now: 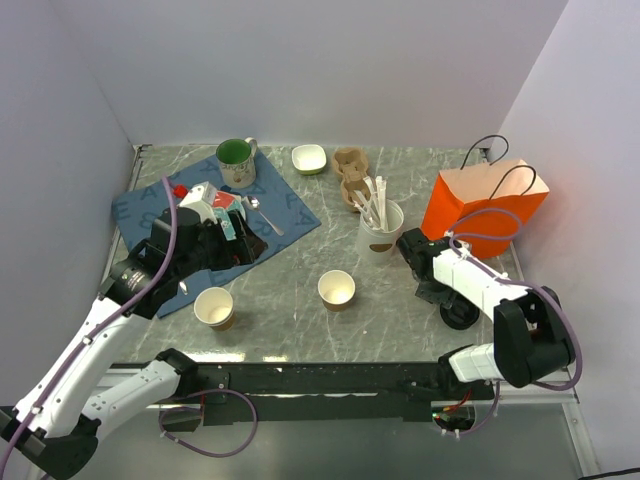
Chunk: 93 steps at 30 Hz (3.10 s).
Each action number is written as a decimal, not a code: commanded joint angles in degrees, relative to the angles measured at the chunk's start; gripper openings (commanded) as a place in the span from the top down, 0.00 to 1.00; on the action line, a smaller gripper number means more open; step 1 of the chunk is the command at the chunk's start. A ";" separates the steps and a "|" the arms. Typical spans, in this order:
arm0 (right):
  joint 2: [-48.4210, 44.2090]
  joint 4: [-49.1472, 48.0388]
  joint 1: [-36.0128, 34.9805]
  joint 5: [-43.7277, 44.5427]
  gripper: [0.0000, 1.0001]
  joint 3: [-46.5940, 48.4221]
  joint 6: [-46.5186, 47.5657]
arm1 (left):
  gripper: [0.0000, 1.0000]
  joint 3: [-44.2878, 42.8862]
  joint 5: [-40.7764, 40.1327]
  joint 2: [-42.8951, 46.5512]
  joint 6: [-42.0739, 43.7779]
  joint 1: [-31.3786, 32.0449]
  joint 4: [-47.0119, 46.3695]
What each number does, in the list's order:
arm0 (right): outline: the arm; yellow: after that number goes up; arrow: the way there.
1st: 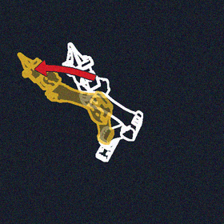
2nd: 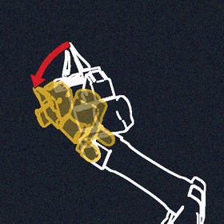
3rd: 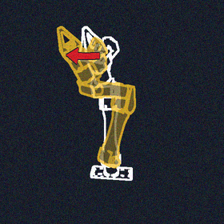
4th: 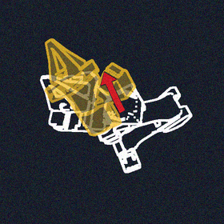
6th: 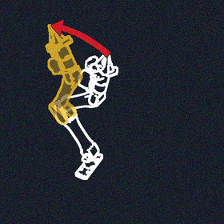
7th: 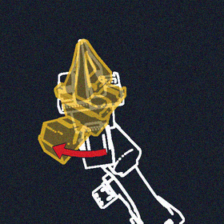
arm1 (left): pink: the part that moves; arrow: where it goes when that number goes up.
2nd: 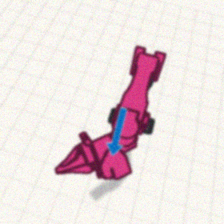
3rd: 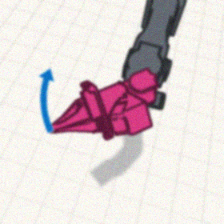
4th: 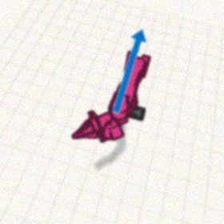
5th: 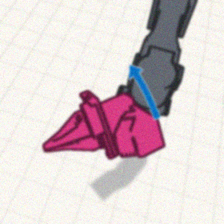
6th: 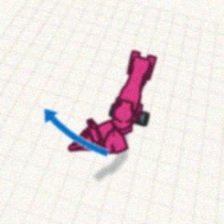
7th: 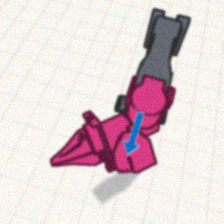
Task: Pack the takeout coffee
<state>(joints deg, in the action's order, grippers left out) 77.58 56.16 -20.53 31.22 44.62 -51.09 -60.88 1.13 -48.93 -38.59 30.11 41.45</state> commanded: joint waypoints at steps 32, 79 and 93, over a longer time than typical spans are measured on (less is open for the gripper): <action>-1.64 8.70 -3.46 2.79 0.91 7.76 -0.50 | 0.03 -5.91 -4.03 -1.70 1.24 0.39 -1.37; -33.81 -69.04 -28.51 -62.33 0.88 11.99 4.08 | 0.19 1.30 44.49 -5.48 -9.75 0.39 -38.29; -29.59 -73.47 -28.42 -65.33 0.88 14.18 3.81 | 0.30 -0.29 50.99 -8.03 -18.36 0.39 -45.94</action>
<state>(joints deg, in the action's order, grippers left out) 47.48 -13.37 -48.62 -33.74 56.25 -47.51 -58.74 48.95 -57.36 -55.35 30.26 -0.23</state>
